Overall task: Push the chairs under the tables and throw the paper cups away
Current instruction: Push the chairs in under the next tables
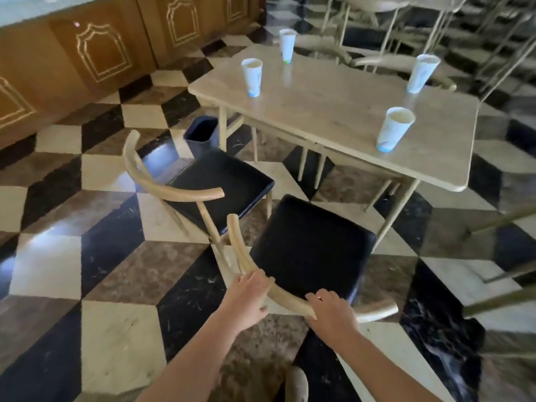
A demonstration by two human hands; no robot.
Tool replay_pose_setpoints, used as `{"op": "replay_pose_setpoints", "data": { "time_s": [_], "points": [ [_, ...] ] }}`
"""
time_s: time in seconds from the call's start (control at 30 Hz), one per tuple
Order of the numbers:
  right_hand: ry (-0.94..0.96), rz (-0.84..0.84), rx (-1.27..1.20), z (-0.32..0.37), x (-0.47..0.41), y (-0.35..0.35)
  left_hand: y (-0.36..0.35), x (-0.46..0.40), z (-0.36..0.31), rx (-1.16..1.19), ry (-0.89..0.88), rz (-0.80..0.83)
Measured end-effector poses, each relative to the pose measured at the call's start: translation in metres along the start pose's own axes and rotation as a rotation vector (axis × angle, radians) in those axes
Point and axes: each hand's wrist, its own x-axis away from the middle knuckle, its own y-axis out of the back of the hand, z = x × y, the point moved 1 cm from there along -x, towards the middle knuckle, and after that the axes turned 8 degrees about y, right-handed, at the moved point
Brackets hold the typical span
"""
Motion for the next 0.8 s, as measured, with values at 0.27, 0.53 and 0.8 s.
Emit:
{"op": "replay_pose_setpoints", "data": {
  "time_s": [0.27,0.53,0.8],
  "points": [
    [-0.099,-0.101,-0.038,-0.013,-0.001,-0.032,-0.026,-0.032,-0.008,-0.161,-0.150,0.110],
    [-0.065,-0.093,-0.036,-0.025,-0.006,-0.036,-0.019,-0.053,-0.002,-0.201,-0.216,0.069],
    [-0.110,-0.029,-0.064,-0.036,-0.029,-0.028,-0.010,-0.078,-0.001,-0.164,-0.146,0.076]
  ]
}}
